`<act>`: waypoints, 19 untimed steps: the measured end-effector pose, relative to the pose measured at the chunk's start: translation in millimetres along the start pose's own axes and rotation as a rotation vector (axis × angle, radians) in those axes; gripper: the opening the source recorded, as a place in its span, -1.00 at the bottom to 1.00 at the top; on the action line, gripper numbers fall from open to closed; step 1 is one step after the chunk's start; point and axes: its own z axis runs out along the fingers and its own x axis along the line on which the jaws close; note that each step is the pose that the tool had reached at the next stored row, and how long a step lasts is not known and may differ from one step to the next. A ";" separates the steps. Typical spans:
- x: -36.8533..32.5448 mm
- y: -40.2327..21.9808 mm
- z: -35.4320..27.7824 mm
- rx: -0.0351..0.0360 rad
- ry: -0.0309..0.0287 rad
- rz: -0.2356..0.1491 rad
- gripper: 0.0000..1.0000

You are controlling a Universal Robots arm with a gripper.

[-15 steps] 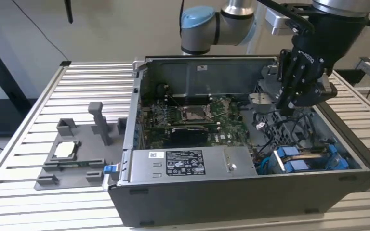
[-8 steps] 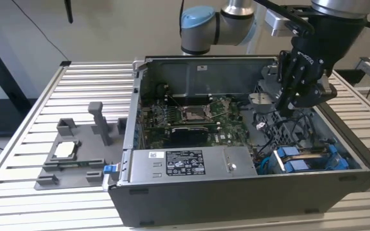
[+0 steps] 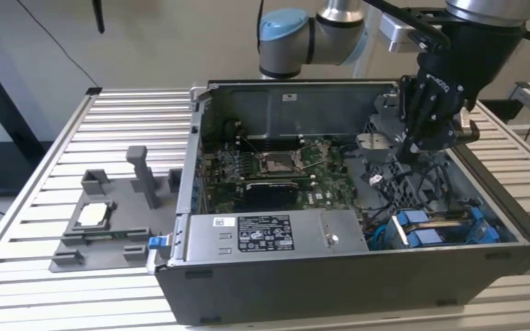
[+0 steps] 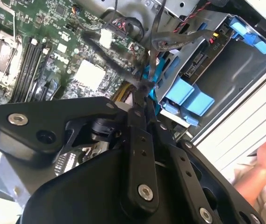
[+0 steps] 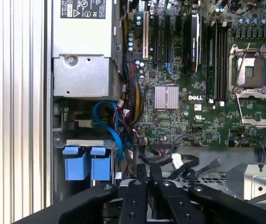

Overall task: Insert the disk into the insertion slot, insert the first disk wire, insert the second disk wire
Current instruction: 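Insert the second disk wire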

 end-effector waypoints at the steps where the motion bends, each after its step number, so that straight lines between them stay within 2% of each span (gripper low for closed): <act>1: 0.0 0.0 0.0 0.0000 0.0001 0.000 -0.73; 2: 0.0 0.0 0.0 0.0000 0.0001 0.000 -0.79; 17: 0.0 0.0 0.0 -0.0002 0.0003 0.000 -0.79; 18: 0.0 0.0 0.0 -0.0002 0.0002 0.000 -0.76; 19: 0.0 0.0 0.0 -0.0002 0.0003 0.000 -0.64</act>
